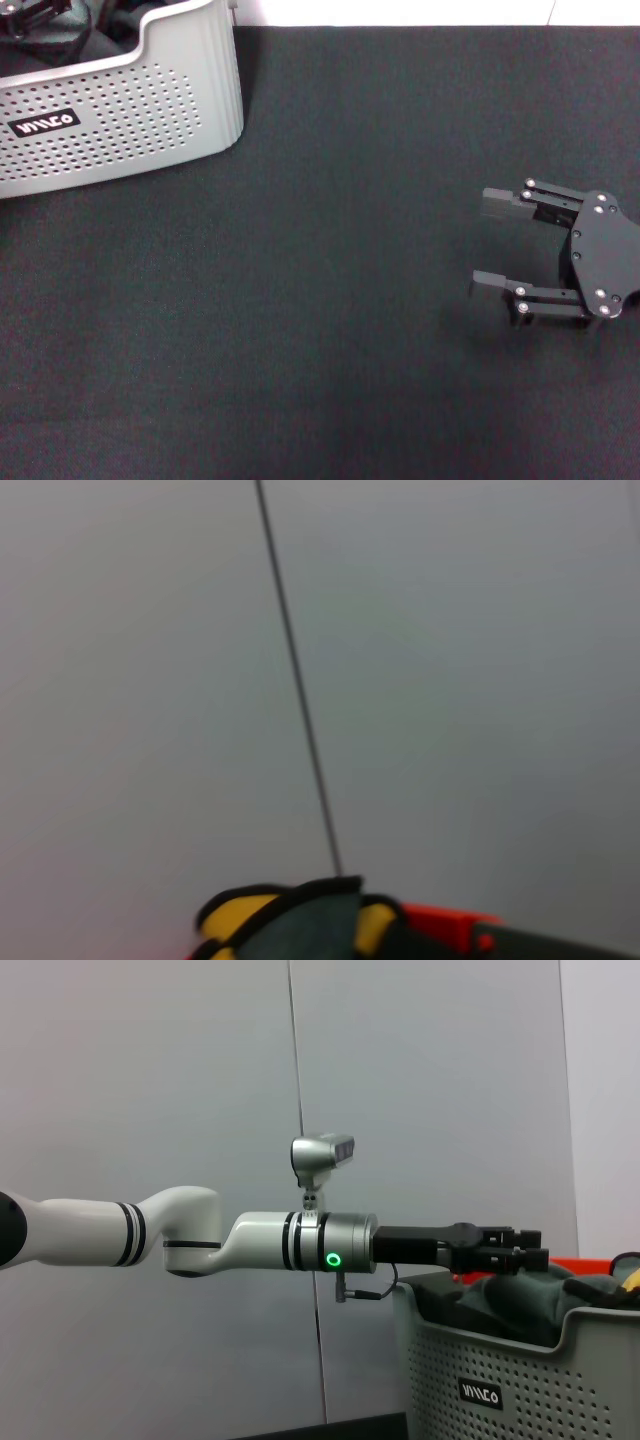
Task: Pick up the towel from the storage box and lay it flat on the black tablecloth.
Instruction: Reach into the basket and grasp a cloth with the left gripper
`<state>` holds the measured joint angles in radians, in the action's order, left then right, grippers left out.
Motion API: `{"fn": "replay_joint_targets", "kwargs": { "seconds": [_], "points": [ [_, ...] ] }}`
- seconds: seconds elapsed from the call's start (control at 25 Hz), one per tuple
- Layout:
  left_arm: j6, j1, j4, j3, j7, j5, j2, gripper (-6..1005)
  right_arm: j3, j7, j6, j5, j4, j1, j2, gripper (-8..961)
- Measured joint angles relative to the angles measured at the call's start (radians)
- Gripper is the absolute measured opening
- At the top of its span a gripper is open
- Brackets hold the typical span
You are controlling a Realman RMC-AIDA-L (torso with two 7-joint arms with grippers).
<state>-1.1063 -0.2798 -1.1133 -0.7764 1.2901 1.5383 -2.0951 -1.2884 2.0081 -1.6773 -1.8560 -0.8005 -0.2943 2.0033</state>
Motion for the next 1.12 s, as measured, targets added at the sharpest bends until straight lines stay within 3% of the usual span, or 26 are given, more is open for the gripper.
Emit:
{"fn": "replay_joint_targets", "kwargs": {
  "seconds": [0.24, 0.64, 1.12],
  "points": [
    [0.079, 0.003, 0.007, 0.005, -0.019, 0.000, 0.000, 766, 0.000, 0.000, 0.000, 0.000, 0.000, 0.004, 0.000, 776],
    [0.092, 0.044, 0.037, 0.011, -0.025, 0.001, 0.000, 709, 0.002, 0.000, 0.005, -0.001, 0.000, 0.000, 0.000, 777],
    [0.101, 0.002, 0.135, 0.006, -0.117, -0.026, 0.000, 623, 0.001, 0.001, 0.005, 0.001, 0.001, 0.000, -0.002, 777]
  ]
}}
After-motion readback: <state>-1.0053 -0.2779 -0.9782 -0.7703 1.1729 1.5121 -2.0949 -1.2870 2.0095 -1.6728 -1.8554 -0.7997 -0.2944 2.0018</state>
